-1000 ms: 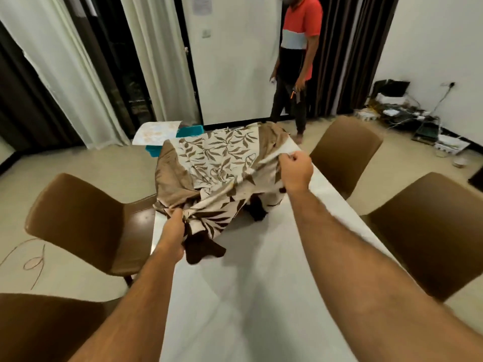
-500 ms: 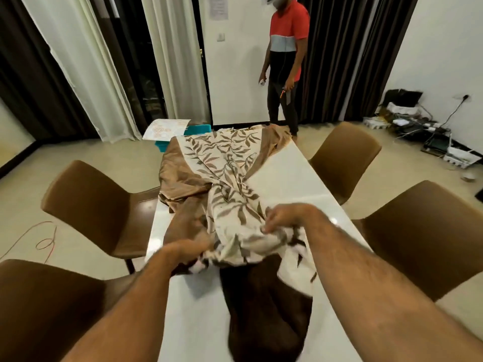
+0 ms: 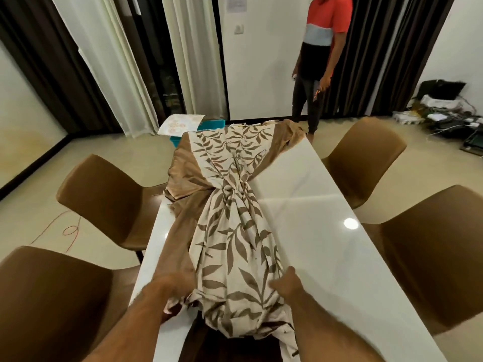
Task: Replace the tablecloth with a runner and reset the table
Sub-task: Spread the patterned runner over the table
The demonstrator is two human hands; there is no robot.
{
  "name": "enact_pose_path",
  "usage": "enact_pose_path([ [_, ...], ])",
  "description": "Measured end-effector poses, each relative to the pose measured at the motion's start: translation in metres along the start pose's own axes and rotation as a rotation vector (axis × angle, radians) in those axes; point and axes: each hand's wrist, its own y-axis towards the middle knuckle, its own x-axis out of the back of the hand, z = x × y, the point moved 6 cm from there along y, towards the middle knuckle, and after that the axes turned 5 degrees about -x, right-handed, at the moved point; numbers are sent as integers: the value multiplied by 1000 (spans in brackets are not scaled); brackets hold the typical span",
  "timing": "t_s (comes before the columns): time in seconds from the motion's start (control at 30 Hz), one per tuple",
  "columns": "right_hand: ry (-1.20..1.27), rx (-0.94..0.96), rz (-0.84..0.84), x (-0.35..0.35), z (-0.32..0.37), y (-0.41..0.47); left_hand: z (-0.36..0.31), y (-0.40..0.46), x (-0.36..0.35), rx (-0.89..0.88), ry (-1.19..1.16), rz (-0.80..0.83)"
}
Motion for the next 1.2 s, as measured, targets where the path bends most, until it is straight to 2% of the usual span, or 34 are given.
enact_pose_path([
  [0.07, 169, 61, 74, 3, 22, 1, 13, -17, -26, 184, 175, 146],
  [0.13, 313, 168, 107, 21, 57, -3, -12, -28, -25, 261, 132, 179],
  [0.17, 342, 239, 137, 31, 77, -8, -34, -28, -20, 250, 55, 142],
  [0.23, 352, 394, 299, 47, 124, -30, -90, -23, 2, 156, -260, 6],
  [0.3, 349, 484, 539, 58, 160, -55, -147, -16, 20, 82, -796, -82],
  [0.37, 363, 473, 776, 66, 176, -70, -186, -7, 31, 78, -1197, -58],
  [0.43, 426, 415, 879, 72, 174, -62, -201, -4, 44, 90, -1299, -89],
  [0.5, 582, 312, 863, 77, 164, -43, -201, -14, 56, 82, -1246, -153],
  [0.53, 700, 238, 794, 78, 153, -31, -199, -17, 58, 99, -1248, -152],
  [0.6, 828, 93, 487, 79, 124, -7, -199, -26, 60, 139, -1321, -110],
  [0.67, 710, 15, 213, 70, 99, 4, -198, -36, 63, 212, -1353, -96],
  [0.7, 622, -3, 174, 59, 93, 7, -197, -39, 66, 245, -1359, -115],
  [0.77, 601, -48, 241, 35, 91, 5, -195, -46, 67, 290, -1399, -115],
  [0.83, 683, -79, 406, 12, 101, 5, -193, -53, 69, 328, -1420, -117],
  [0.93, 839, -25, 603, -4, 131, 0, -185, -61, 68, 373, -1410, -89],
  [0.97, 865, -11, 617, -3, 142, -1, -184, -63, 67, 376, -1422, -72],
  [1.0, 870, -5, 602, 0, 154, 0, -181, -64, 66, 380, -1433, -59],
  [1.1, 764, -10, 422, 21, 169, 12, -168, -66, 66, 403, -1471, -79],
  [1.2, 710, -79, 262, 31, 148, 28, -163, -66, 64, 424, -1500, -82],
])
